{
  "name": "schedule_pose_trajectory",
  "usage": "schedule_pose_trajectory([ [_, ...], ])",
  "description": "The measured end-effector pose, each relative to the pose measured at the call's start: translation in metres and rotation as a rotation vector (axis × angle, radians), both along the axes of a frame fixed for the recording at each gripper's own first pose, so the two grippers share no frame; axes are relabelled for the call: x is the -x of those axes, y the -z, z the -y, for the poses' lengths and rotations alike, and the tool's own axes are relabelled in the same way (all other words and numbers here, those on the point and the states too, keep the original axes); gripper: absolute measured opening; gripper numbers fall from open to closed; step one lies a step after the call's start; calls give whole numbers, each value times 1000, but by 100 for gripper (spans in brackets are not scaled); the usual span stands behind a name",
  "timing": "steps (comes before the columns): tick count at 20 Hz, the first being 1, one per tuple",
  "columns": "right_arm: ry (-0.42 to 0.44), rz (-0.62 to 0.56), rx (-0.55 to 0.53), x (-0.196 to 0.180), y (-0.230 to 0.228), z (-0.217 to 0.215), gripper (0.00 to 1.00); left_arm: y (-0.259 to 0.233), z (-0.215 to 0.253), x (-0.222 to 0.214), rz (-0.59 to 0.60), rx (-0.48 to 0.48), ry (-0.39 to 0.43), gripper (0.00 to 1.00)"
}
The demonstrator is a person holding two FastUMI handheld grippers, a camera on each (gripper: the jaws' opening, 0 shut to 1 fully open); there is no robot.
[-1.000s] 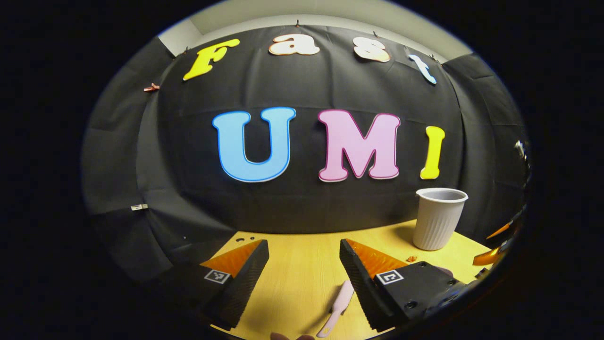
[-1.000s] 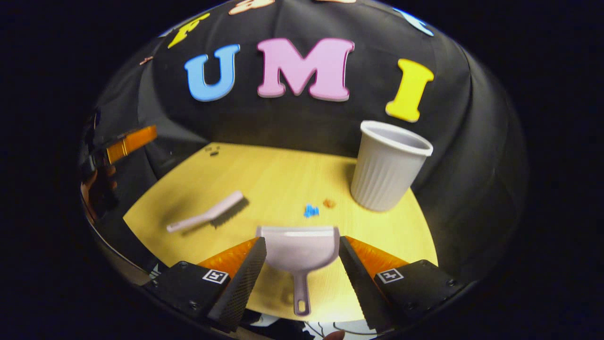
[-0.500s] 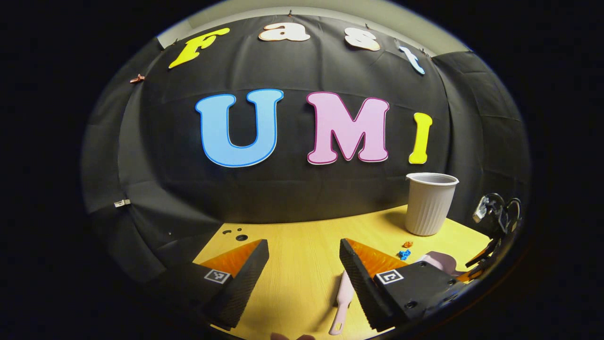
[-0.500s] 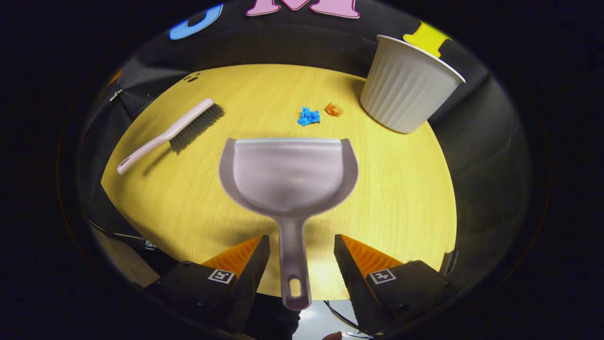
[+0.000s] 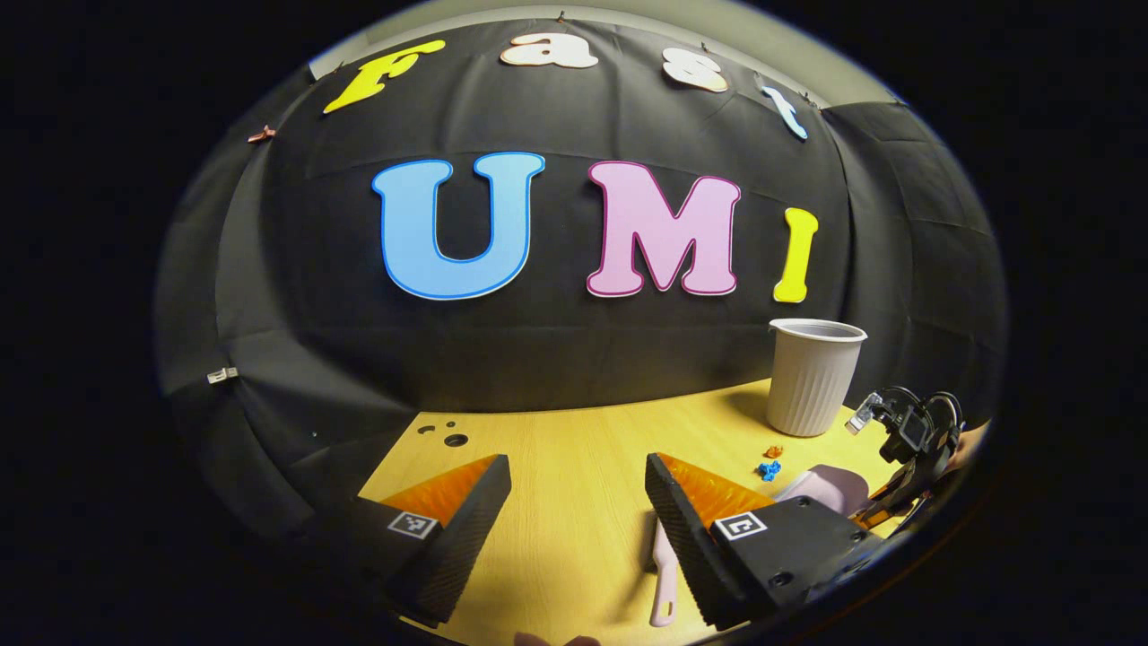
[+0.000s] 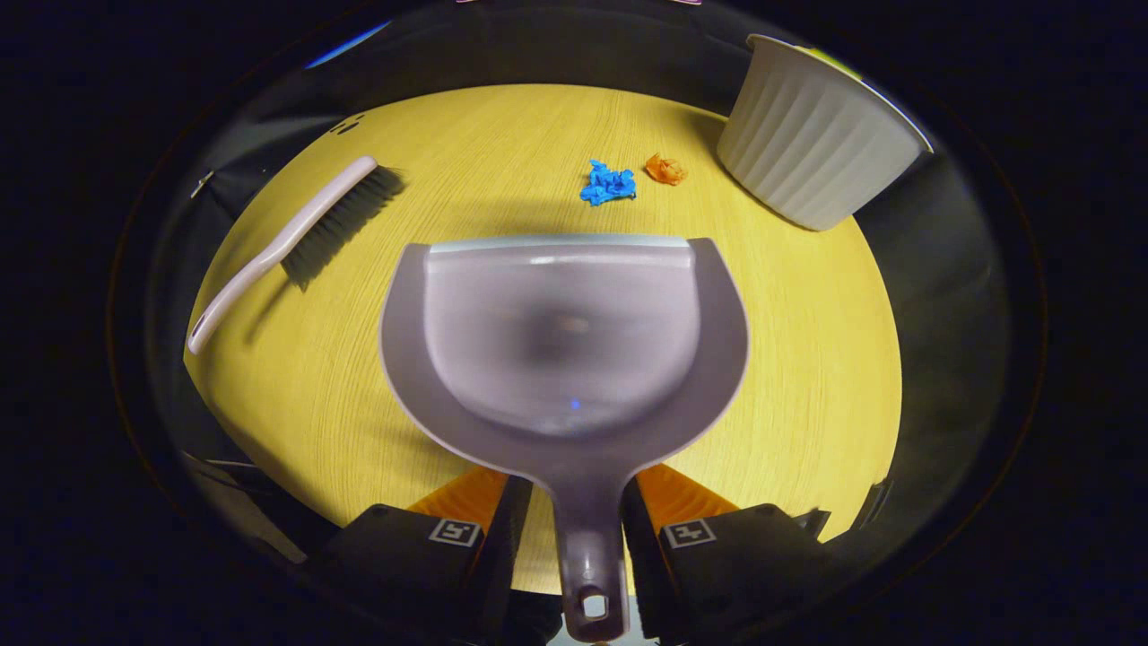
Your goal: Pick up the small broom and dustpan from the desktop, sweep the trash into the dustpan with the broom, and then empty the trash into the garbage bin.
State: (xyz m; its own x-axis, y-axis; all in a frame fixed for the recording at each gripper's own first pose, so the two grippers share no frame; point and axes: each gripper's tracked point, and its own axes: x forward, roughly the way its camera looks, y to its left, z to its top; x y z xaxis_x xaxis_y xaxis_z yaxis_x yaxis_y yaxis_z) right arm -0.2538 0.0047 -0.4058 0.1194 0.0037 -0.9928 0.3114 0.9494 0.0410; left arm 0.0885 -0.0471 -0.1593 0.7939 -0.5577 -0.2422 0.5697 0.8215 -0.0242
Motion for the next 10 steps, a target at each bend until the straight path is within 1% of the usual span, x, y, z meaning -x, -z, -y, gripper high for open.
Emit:
schedule_pose_trajectory([
  [2,-3,-19,-7,0,6,-2,58,3,-4,-3,-7,-4,-3,96],
  [5,24,-8,-57,-6,10,-5,53,8,-8,-5,-23,-13,-17,96],
  [6,50,-5,-79,-7,10,-7,46,11,-7,-4,-29,-16,-23,96],
  [7,67,4,-77,-8,8,-6,43,13,-6,-3,-36,-22,-28,96],
  [8,61,13,-71,-10,9,-5,38,14,-4,-3,-41,-29,-32,96],
  [10,38,28,-68,-11,8,-6,37,20,2,2,-51,-46,-34,96],
])
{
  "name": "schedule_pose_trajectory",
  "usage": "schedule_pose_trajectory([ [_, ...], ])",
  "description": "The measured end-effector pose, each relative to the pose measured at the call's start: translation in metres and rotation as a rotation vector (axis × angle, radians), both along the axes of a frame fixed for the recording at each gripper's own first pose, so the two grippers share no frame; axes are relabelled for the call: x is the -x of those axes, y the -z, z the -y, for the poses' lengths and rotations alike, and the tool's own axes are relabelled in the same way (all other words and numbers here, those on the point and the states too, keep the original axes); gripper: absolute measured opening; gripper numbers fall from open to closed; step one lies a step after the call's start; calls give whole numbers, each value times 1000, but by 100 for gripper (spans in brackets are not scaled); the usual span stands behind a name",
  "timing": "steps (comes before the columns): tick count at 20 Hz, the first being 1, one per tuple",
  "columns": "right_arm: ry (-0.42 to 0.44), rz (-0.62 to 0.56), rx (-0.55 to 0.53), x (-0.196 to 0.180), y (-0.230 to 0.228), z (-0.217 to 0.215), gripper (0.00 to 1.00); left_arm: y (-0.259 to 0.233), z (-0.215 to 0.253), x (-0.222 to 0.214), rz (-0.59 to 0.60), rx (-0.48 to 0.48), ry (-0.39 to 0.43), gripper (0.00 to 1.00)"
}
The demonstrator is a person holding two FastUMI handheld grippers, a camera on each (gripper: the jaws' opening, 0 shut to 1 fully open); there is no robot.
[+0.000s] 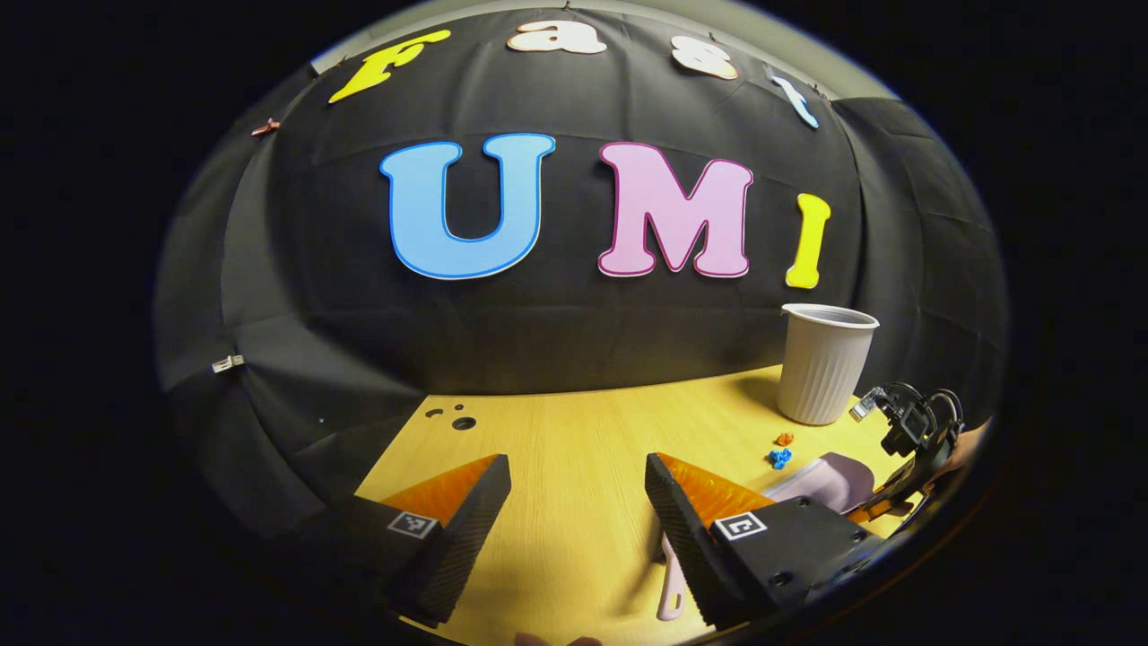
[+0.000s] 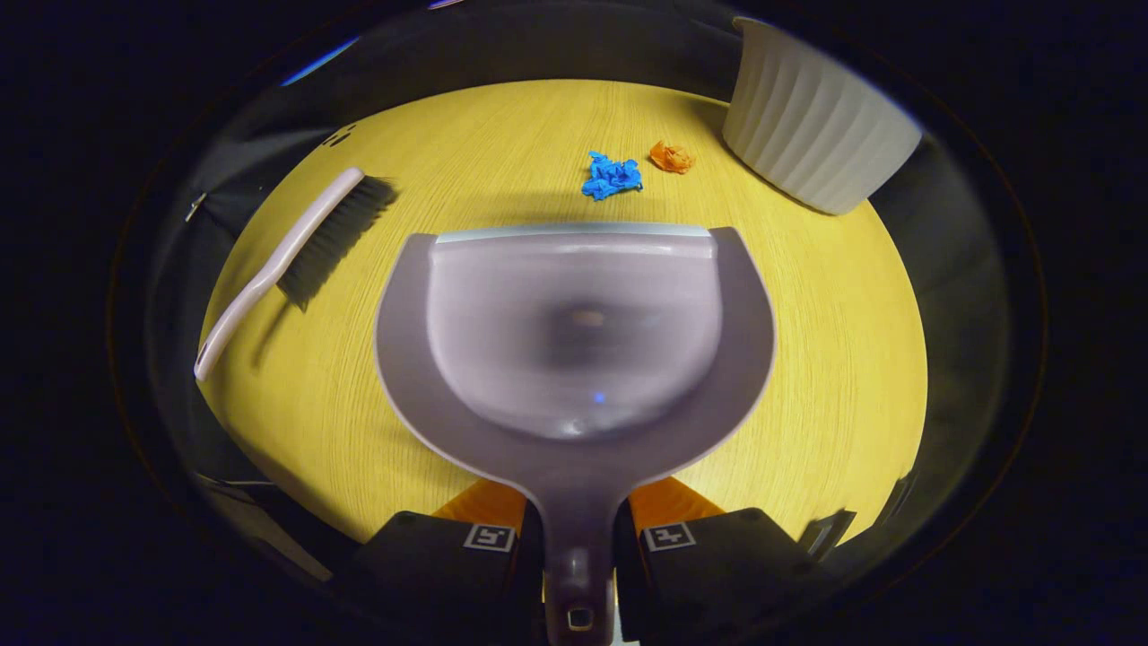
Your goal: Pick up the small broom and dustpan from the desktop, sweep the trash into the dustpan with the broom, and then empty the trash into the garbage bin.
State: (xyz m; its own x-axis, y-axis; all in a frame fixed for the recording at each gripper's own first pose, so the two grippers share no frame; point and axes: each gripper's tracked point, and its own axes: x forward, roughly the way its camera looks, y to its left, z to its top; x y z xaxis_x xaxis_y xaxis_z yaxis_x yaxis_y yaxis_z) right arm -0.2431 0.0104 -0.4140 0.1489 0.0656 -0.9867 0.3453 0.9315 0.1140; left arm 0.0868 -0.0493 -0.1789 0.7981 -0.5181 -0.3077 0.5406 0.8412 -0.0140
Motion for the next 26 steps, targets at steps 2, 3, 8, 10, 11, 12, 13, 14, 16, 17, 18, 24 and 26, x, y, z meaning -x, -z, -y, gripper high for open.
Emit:
schedule_pose_trajectory([
  [2,-14,-3,-14,2,-1,0,41,7,9,4,-21,-21,5,96],
  [3,-24,-5,-15,4,-2,0,37,9,13,6,-33,-29,7,96],
  [8,-65,77,14,8,-27,21,32,46,43,21,-170,-121,74,96],
  [10,-82,98,23,14,-39,32,36,71,55,30,-262,-176,127,96],
  [11,-89,101,26,19,-43,37,36,83,58,35,-309,-213,151,96],
  [12,-94,102,32,25,-47,42,36,97,60,42,-357,-251,176,96],
  [13,-95,104,41,30,-49,47,36,108,61,47,-395,-282,190,96],
  [14,-94,105,51,35,-52,52,36,122,62,51,-441,-317,199,96],
  [16,-86,100,79,46,-55,64,36,144,66,58,-516,-363,216,98],
  [17,-77,99,88,50,-56,69,36,155,68,60,-542,-385,224,93],
  [18,-66,99,92,54,-57,71,36,165,70,61,-562,-411,231,91],
  [24,-33,85,108,73,-60,80,36,199,89,74,-656,-504,260,77],
  [26,-17,84,108,77,-62,80,36,205,93,76,-682,-520,257,71],
])
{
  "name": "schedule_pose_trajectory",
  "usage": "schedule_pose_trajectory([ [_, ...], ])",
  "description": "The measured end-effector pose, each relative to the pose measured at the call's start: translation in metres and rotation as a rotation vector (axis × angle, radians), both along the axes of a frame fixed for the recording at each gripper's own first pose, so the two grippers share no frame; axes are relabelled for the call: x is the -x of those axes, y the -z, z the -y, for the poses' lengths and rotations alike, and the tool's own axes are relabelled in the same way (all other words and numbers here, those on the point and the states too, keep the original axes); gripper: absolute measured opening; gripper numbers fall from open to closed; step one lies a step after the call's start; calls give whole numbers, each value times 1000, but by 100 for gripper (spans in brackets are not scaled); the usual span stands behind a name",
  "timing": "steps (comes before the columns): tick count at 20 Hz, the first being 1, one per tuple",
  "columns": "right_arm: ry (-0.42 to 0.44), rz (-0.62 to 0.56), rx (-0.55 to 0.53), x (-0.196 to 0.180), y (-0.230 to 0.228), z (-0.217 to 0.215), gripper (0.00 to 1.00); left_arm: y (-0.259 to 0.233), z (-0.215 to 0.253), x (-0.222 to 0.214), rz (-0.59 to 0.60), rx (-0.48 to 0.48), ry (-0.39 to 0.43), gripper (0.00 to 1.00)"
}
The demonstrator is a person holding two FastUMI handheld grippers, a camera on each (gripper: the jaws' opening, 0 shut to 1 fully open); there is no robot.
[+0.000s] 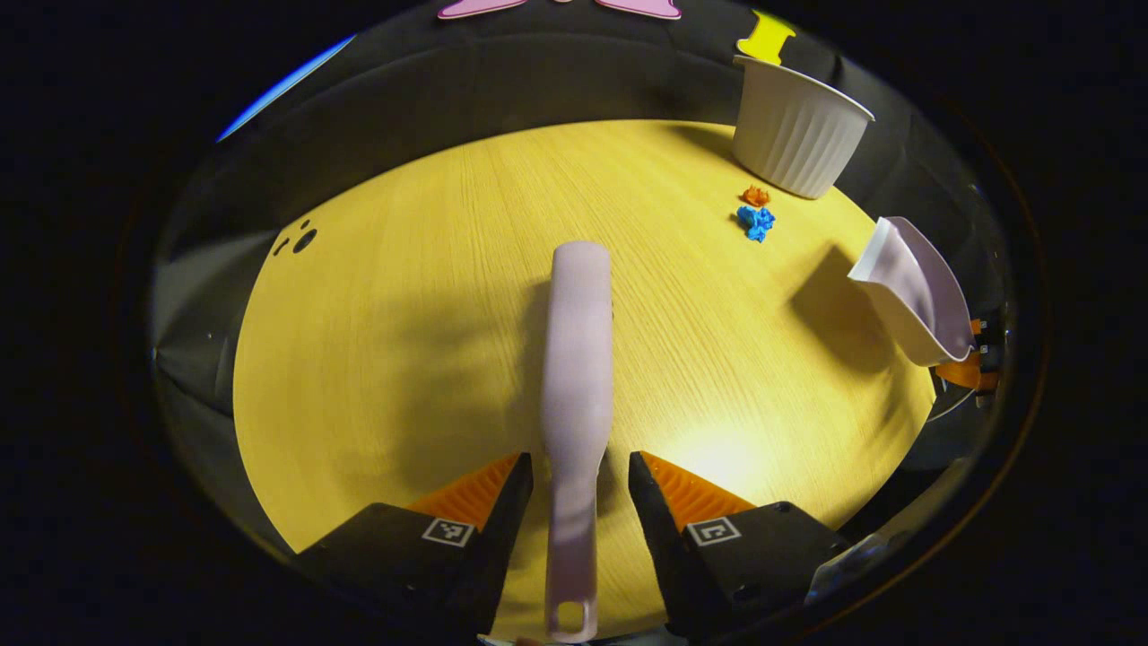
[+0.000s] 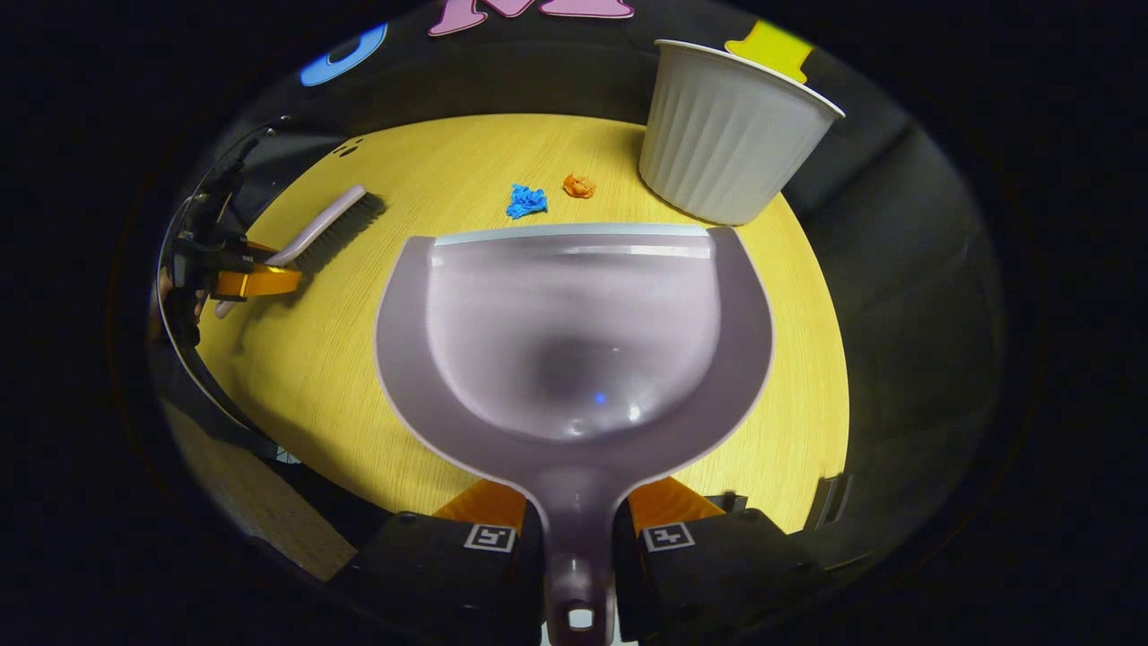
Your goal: Pick up the small broom and dustpan from the desktop, sweep the trash into the dustpan with the broom, and then empty the trash into the garbage bin.
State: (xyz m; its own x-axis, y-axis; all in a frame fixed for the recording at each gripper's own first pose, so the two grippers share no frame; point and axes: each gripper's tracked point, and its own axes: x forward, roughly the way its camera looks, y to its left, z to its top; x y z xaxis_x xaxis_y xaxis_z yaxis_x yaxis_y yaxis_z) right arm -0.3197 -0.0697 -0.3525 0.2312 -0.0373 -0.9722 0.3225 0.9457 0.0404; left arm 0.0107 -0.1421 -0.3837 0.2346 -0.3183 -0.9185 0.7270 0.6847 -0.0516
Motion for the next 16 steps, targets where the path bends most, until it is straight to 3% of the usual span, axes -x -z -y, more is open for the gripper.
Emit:
schedule_pose_trajectory([
  [5,9,-2,3,4,-3,2,36,12,6,-1,-26,-31,-4,59],
  [9,-45,4,-14,3,-9,1,36,14,6,-3,-28,-34,-19,39],
  [10,-63,-1,-22,4,-10,1,36,16,7,-3,-24,-34,-21,30],
  [12,-101,-27,-41,5,-9,1,41,11,11,-8,-7,-24,-27,29],
  [13,-127,-51,-51,7,-9,3,36,5,19,-13,12,-1,-29,28],
  [16,-209,-130,-81,8,-6,11,36,-10,49,-33,53,55,-11,27],
])
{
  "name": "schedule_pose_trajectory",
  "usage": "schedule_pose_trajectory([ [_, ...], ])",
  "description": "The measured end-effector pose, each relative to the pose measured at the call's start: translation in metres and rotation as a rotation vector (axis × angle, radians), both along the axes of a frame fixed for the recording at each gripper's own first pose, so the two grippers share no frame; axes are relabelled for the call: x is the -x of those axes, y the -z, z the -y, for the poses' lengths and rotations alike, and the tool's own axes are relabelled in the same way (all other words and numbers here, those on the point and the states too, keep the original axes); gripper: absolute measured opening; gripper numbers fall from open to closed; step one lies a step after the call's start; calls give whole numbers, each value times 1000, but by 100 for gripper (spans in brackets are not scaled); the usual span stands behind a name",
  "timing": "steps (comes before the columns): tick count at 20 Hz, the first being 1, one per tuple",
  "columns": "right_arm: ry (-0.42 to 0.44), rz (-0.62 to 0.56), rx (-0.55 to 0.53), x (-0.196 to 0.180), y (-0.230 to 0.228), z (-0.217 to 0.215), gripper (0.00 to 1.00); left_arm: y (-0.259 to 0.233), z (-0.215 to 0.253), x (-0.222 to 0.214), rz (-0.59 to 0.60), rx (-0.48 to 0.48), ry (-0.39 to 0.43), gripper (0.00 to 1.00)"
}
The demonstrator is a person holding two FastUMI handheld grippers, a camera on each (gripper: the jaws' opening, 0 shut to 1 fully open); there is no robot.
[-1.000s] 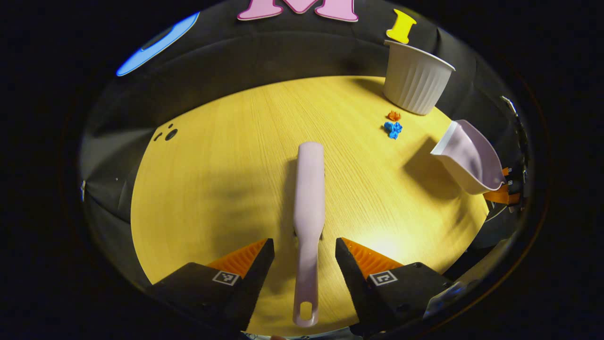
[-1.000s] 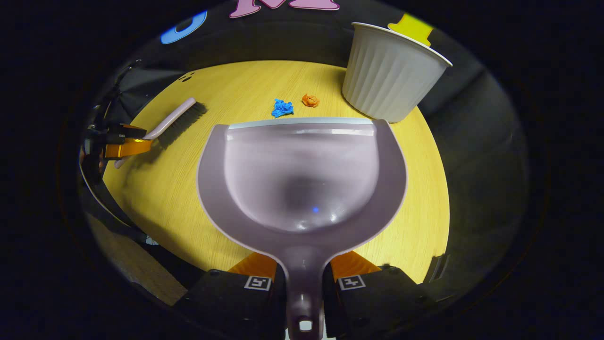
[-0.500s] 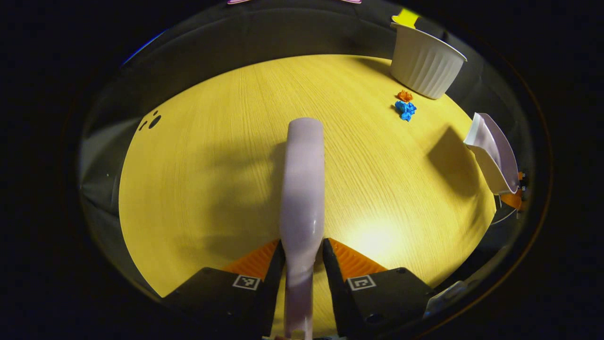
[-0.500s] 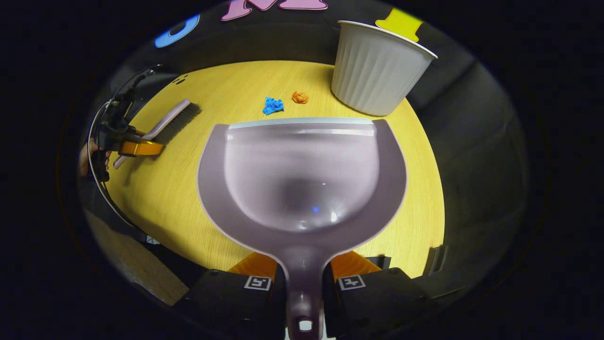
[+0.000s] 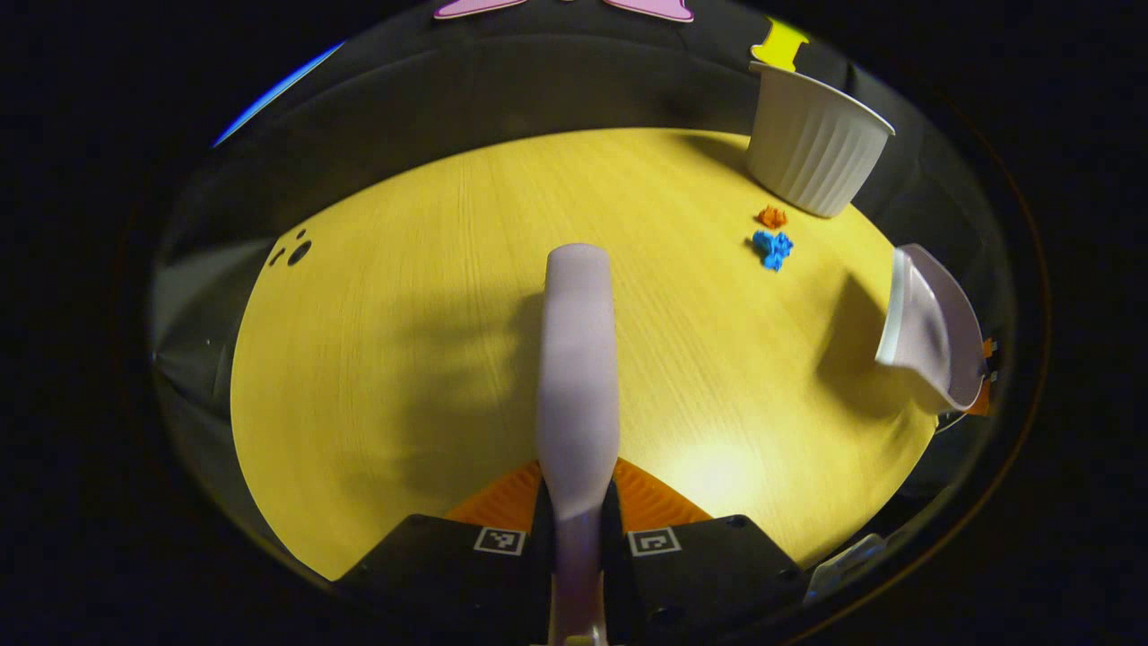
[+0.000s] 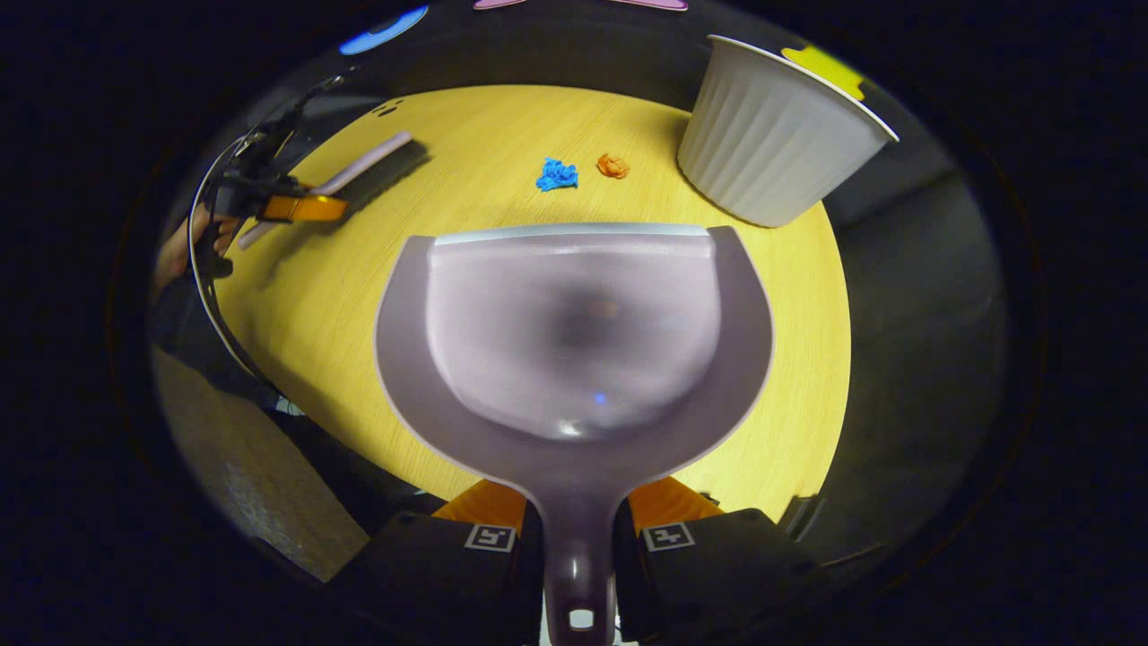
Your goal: Pick up the small broom and dustpan from the desktop, sweep the trash into the dustpan with the broom, and then empty the trash into the garbage bin.
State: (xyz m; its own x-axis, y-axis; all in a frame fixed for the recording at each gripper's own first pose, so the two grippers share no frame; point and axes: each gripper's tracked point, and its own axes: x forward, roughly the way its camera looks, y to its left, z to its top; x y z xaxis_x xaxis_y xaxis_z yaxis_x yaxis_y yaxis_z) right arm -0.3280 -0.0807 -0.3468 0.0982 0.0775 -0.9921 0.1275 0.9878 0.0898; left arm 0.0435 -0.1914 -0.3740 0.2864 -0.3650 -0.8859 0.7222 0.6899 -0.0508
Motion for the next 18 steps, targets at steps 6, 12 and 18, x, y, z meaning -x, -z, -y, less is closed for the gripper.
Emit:
schedule_pose_trajectory([
  [6,-71,-109,-19,-10,19,30,36,-14,89,-29,59,15,160,27],
  [12,-93,-140,-25,-15,36,39,37,10,157,-19,25,-28,300,27],
  [18,-77,-136,-60,-17,37,45,37,13,205,-10,24,-30,400,27],
])
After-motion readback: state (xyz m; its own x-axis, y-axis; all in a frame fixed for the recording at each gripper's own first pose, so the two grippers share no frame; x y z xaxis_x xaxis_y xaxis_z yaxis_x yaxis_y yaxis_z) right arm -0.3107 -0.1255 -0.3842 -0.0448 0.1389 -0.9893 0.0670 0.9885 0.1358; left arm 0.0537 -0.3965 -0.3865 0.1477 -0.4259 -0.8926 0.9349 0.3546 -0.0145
